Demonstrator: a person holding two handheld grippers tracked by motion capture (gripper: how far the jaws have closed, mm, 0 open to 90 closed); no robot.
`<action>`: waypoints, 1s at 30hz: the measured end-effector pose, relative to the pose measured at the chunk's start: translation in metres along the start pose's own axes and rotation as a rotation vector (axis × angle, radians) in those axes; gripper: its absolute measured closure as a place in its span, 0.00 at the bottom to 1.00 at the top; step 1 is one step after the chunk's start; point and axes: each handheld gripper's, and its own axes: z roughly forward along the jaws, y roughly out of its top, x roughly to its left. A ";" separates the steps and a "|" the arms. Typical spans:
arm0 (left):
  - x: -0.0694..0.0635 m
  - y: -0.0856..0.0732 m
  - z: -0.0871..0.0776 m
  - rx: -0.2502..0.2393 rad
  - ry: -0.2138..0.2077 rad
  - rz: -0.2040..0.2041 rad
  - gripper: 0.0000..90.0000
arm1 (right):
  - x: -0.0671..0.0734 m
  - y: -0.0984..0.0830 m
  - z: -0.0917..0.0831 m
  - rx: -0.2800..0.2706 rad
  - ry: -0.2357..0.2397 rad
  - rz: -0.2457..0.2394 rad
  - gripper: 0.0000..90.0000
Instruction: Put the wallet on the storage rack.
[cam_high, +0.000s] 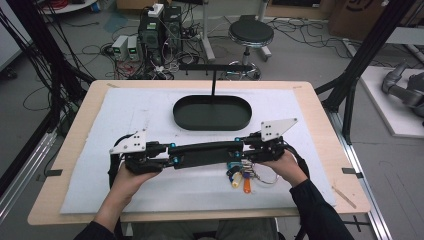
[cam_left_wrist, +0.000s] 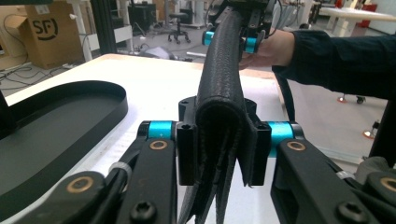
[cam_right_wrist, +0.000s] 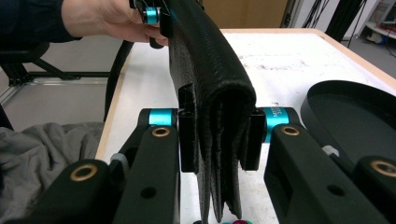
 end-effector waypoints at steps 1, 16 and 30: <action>0.000 0.000 0.000 -0.007 0.019 -0.006 0.73 | 0.001 0.000 0.000 0.000 -0.003 0.005 0.84; -0.011 -0.011 -0.024 -0.022 0.287 -0.047 0.34 | -0.012 -0.003 -0.015 -0.026 -0.181 0.042 0.84; -0.045 -0.026 -0.013 0.059 0.357 0.002 0.30 | -0.043 -0.002 -0.018 0.001 -0.335 0.103 0.84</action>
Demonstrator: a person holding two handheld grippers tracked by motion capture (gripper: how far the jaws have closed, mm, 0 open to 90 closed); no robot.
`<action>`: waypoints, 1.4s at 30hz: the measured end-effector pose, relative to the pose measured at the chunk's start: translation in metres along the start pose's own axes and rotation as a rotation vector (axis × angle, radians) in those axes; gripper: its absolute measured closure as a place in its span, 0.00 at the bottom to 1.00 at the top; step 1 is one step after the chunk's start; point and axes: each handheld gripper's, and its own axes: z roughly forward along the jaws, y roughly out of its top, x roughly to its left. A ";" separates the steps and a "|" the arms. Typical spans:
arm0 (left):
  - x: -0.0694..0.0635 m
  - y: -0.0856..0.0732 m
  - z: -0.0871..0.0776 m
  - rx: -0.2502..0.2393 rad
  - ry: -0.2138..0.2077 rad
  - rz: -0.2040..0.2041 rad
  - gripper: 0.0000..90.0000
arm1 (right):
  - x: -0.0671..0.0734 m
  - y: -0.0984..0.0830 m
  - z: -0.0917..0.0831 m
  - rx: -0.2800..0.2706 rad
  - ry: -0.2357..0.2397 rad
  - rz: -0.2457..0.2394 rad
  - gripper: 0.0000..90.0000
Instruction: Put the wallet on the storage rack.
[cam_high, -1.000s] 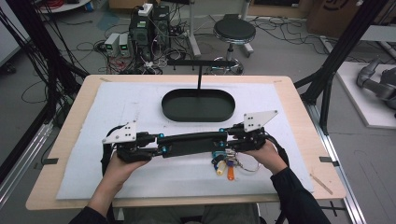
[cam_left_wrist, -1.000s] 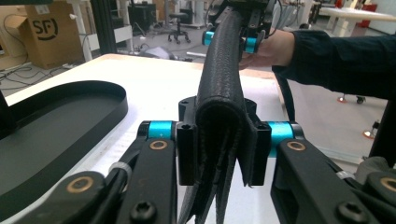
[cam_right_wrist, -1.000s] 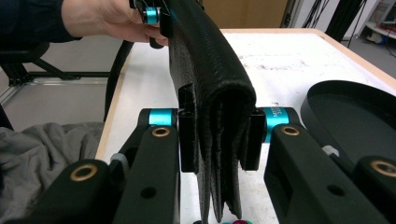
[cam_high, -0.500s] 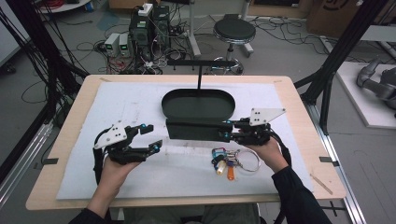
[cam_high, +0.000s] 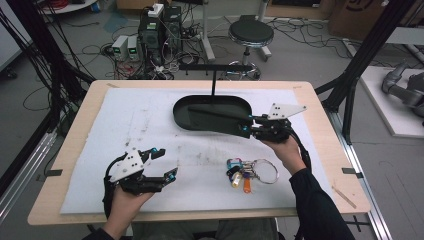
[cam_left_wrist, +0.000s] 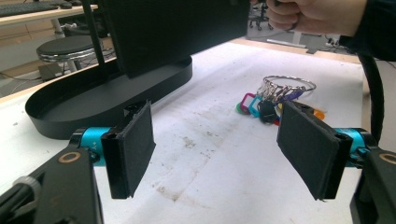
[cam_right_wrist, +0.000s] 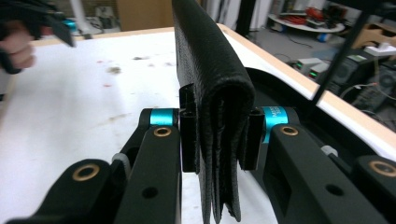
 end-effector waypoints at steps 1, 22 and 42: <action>0.000 -0.001 0.001 0.002 -0.001 -0.001 0.30 | -0.002 0.001 0.001 -0.002 -0.010 0.000 0.84; 0.005 -0.009 -0.002 -0.011 0.037 -0.012 0.29 | -0.035 0.018 0.045 0.055 -0.074 0.007 0.84; 0.003 -0.010 0.000 -0.016 0.023 -0.001 0.29 | -0.070 -0.013 0.095 0.107 -0.125 0.099 0.84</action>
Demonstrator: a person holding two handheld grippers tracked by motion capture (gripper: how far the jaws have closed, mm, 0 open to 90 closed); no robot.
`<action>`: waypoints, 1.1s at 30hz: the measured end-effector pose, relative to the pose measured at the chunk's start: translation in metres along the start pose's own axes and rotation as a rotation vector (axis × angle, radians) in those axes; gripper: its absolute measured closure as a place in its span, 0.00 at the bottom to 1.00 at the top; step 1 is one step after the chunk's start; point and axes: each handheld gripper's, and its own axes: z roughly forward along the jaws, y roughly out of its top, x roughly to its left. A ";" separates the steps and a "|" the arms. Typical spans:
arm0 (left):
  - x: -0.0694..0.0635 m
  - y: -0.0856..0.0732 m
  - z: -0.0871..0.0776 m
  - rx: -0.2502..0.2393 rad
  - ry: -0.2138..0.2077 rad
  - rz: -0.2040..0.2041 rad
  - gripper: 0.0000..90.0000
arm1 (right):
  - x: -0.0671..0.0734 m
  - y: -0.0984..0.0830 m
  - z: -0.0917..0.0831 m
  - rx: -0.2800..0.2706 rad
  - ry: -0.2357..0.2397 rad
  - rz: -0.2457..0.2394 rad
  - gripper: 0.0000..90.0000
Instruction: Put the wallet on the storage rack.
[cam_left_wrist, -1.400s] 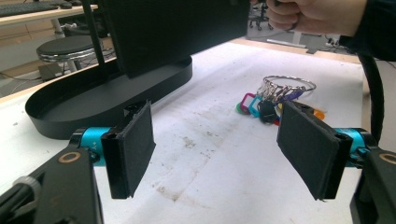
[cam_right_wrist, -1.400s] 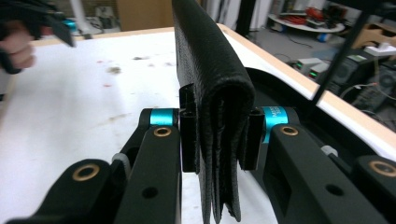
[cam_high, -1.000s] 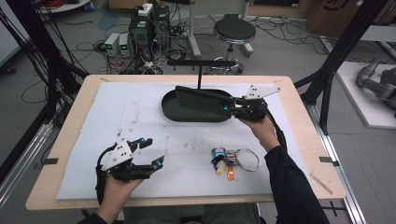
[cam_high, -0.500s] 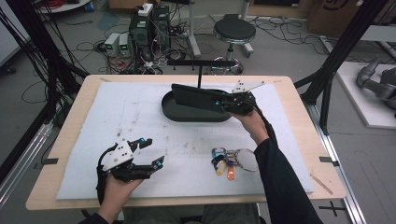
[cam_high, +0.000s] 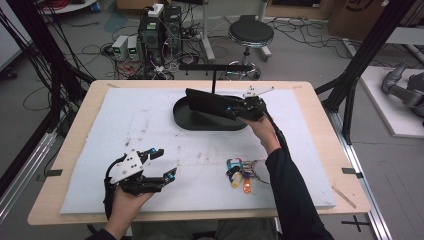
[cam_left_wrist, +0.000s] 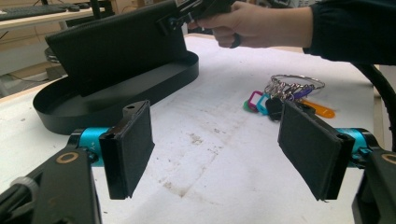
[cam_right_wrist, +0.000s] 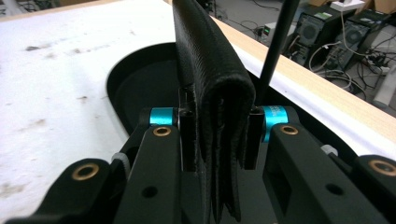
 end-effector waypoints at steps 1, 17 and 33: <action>0.000 0.000 0.000 0.000 0.001 0.001 0.29 | 0.000 -0.002 0.002 0.005 -0.004 0.009 0.84; -0.001 -0.002 -0.003 0.003 -0.003 0.002 0.29 | -0.015 -0.021 0.015 0.110 -0.062 0.065 0.77; 0.002 -0.002 -0.002 0.012 0.003 0.000 0.29 | -0.011 -0.007 -0.013 0.105 -0.129 0.083 0.51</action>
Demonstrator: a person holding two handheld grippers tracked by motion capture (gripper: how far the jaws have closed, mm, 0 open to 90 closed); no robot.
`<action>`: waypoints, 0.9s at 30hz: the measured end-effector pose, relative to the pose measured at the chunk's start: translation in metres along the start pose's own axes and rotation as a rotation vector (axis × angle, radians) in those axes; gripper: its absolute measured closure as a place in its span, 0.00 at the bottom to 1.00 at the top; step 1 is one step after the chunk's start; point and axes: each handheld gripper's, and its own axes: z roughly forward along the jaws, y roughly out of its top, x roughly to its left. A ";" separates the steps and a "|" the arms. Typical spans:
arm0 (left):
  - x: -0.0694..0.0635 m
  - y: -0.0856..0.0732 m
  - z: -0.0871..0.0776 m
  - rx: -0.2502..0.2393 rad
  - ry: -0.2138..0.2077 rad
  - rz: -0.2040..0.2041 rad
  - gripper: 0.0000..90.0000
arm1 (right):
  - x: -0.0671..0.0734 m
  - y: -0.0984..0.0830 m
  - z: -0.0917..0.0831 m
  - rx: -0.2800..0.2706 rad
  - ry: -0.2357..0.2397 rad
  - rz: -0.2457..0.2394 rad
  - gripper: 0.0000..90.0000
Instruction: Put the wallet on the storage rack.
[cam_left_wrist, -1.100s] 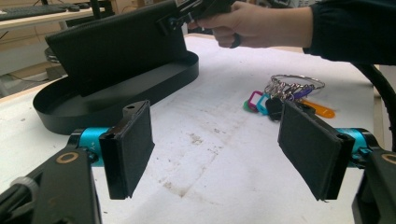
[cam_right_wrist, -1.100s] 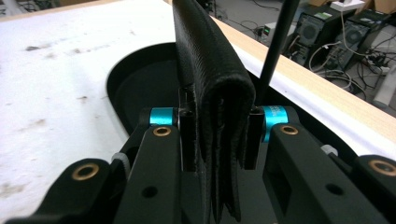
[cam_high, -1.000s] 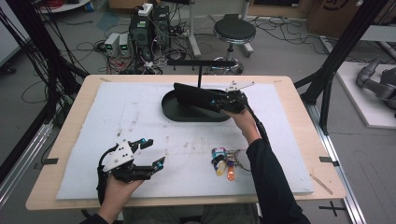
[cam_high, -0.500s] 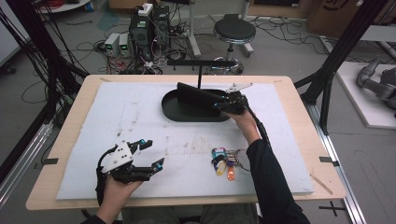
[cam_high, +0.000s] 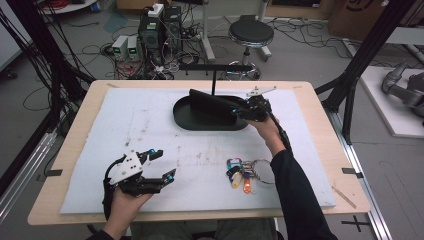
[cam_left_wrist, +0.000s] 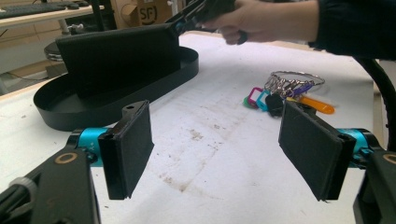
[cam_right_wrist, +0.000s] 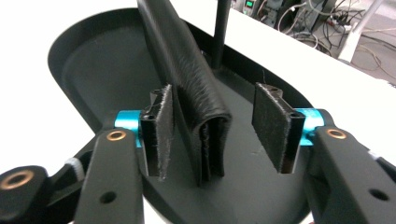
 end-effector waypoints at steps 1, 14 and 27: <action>0.001 0.000 0.000 0.002 0.002 -0.003 0.29 | -0.001 0.001 -0.005 -0.013 0.002 0.006 0.50; 0.013 -0.004 0.004 0.023 0.040 -0.024 0.29 | 0.001 -0.008 -0.086 -0.105 0.013 0.062 0.40; 0.023 -0.008 0.005 0.052 0.104 -0.014 0.29 | 0.010 -0.059 -0.161 -0.230 -0.042 0.123 0.39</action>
